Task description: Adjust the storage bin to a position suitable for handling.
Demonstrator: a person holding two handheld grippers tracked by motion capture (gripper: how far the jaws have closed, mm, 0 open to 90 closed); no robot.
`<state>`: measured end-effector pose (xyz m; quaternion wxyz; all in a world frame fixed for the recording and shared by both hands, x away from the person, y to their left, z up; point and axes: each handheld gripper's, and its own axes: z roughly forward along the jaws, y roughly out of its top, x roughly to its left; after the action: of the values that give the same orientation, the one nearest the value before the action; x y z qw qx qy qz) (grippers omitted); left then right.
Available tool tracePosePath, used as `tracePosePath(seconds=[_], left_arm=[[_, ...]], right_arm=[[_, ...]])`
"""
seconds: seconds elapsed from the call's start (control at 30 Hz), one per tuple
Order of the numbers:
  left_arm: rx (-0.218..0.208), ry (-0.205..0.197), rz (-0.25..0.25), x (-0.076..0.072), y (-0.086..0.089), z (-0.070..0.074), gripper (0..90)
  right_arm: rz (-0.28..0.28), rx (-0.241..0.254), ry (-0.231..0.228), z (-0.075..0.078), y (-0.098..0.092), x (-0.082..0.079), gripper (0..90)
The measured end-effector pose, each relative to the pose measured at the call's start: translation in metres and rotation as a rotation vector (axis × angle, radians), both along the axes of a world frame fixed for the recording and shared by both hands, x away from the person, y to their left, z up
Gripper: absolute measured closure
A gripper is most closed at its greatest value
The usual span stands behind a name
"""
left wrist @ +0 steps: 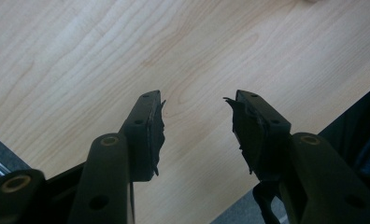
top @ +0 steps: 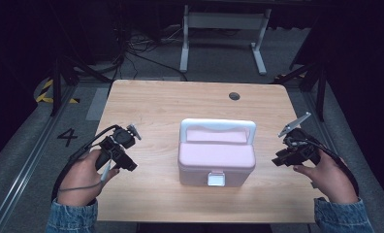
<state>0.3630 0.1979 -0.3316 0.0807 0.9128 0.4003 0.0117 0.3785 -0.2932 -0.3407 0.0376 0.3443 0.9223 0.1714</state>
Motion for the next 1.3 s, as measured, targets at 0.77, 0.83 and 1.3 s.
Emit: tracePosePath(seconds=[0.77,0.83,1.3], left_arm=[[0.016,-0.066,-0.051,0.003,-0.026,0.030,49.6],[0.021,-0.072,-0.076,0.005,-0.033,0.035,49.3],[-0.001,-0.121,-0.189,0.019,-0.075,0.076,49.2]], right_arm=[[-0.025,0.035,0.020,-0.002,-0.005,0.004,65.2],[-0.020,0.033,0.024,-0.003,-0.005,0.004,64.7],[-0.032,0.032,0.032,-0.009,-0.013,0.004,61.7]])
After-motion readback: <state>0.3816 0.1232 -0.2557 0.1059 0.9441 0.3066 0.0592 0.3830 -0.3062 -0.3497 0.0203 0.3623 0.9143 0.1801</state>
